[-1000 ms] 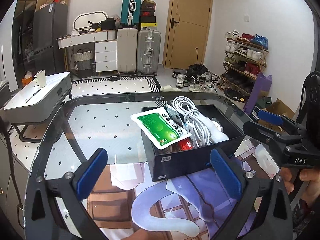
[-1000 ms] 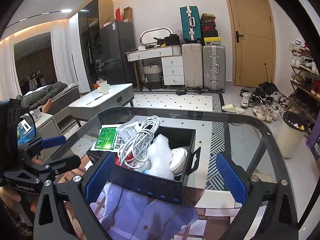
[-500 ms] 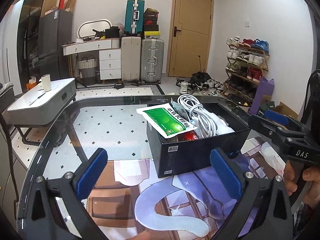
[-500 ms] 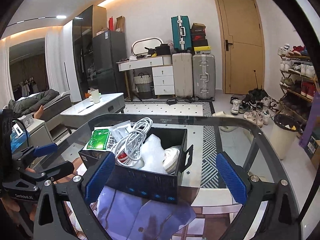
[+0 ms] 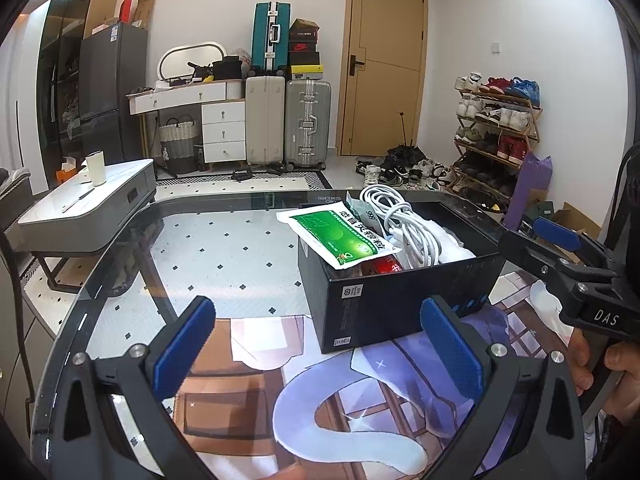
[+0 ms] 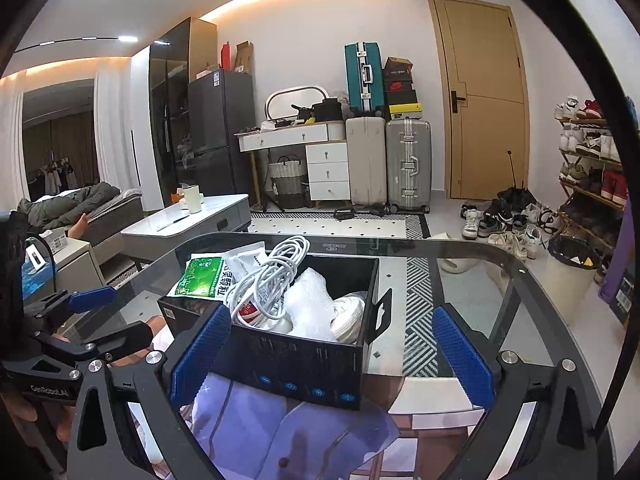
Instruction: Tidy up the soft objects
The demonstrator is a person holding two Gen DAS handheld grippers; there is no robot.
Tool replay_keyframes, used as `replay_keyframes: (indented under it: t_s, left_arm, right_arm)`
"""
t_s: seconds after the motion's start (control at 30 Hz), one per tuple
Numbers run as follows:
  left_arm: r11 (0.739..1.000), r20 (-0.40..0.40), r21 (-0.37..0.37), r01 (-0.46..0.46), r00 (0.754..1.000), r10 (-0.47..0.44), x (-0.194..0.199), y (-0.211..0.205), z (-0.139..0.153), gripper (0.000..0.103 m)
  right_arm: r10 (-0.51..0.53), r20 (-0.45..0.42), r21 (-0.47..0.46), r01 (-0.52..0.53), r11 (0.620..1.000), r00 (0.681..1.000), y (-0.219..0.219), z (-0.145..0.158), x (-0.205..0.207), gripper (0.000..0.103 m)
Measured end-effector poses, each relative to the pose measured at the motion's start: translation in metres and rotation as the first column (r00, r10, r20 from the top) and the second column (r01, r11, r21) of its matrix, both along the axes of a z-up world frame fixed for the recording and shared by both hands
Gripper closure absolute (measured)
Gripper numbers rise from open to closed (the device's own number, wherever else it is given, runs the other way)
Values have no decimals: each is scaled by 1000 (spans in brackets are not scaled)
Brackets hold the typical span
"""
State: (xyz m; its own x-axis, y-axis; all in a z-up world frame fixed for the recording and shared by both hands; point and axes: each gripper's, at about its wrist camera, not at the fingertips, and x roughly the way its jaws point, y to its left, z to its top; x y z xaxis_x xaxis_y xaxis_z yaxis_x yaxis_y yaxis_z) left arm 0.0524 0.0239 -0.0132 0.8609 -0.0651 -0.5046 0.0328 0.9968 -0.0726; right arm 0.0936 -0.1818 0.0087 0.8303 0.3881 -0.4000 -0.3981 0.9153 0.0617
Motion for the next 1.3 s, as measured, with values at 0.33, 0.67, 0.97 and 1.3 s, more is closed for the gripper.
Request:
replay_keyframes:
  t_s: [0.33, 0.67, 0.97, 1.3]
  left_arm:
    - [1000, -1, -2, -9, 1000, 9, -2, 0, 0, 0]
    - [1000, 23, 6, -20, 1000, 20, -4, -1, 0, 0]
    - [1000, 29, -2, -17, 999, 17, -7, -1, 1, 0]
    - [1000, 29, -11, -28, 999, 29, -6, 3, 1, 0]
  right_arm:
    - [8, 45, -16, -8, 1000, 999, 5, 0, -8, 1]
    - [5, 38, -4, -5, 1000, 999, 4, -2, -5, 1]
    - [5, 38, -8, -5, 1000, 999, 7, -4, -6, 1]
    - [12, 36, -9, -12, 1000, 999, 5, -5, -6, 1]
